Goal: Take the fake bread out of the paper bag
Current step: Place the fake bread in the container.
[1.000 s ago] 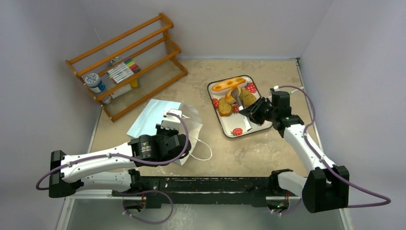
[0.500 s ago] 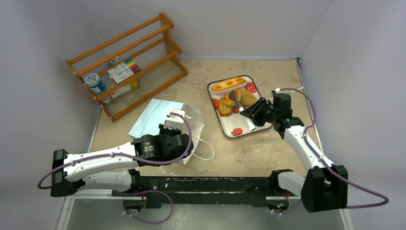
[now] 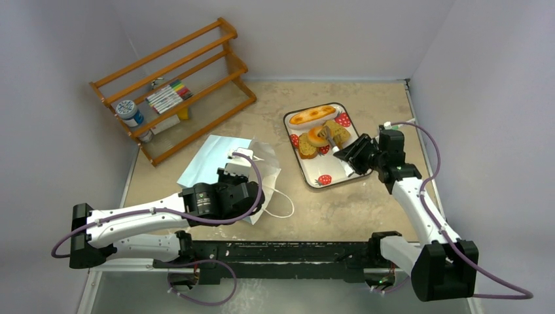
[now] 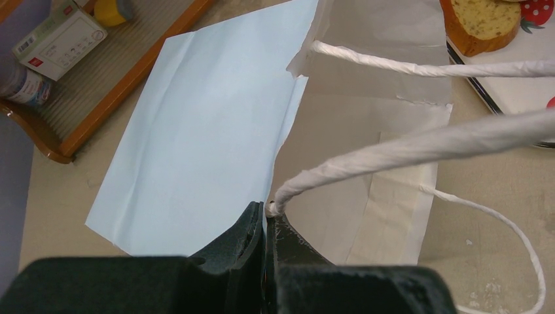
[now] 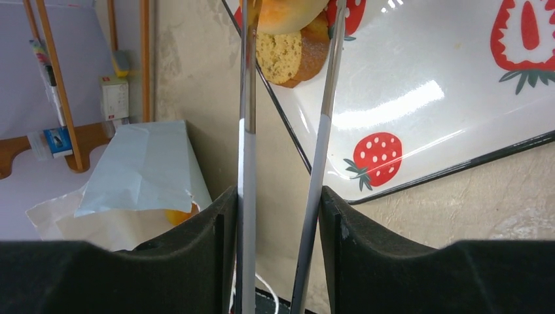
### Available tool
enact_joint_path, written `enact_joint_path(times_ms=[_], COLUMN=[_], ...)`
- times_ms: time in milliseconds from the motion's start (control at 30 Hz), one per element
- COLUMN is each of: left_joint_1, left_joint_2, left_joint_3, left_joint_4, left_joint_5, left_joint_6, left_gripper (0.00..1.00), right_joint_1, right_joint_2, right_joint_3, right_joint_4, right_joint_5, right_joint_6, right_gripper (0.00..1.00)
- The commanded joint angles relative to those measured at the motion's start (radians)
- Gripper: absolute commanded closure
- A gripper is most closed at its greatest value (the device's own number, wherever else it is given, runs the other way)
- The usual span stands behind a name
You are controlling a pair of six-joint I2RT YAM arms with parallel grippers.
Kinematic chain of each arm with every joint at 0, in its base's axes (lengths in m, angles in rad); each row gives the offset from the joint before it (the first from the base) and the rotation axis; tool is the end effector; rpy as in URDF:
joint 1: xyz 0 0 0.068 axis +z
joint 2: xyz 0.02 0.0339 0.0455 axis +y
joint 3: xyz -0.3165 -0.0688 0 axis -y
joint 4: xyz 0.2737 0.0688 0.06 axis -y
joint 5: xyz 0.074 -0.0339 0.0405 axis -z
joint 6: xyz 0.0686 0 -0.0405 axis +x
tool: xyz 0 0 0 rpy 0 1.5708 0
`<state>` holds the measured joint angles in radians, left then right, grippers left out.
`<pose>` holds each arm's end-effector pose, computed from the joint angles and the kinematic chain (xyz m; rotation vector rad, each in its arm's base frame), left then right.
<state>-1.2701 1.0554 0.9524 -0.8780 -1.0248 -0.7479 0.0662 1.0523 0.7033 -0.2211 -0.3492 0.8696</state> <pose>0.1162 -0.1769 0.3293 0.1851 2.0095 0.0847 0.2553 0.0404 0.2765 0.6755 2.1414 0.9030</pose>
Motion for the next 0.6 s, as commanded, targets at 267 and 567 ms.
enact_joint_path(times_ms=[267,567], left_joint_1=[0.002,0.002], left_joint_2=[-0.006,-0.014], left_joint_3=[0.045,0.037], left_joint_4=[0.026,0.025], left_joint_5=[-0.027,-0.035], left_joint_6=[-0.017,-0.019], left_gripper=[1.00,1.00], right_joint_1=[-0.012,-0.012], right_joint_2=[-0.045,-0.070], right_joint_3=[0.022,0.052], right_joint_4=[-0.029,-0.053], right_joint_5=[0.050,0.060], right_joint_6=[-0.027,-0.046], right_gripper=[0.49,0.54])
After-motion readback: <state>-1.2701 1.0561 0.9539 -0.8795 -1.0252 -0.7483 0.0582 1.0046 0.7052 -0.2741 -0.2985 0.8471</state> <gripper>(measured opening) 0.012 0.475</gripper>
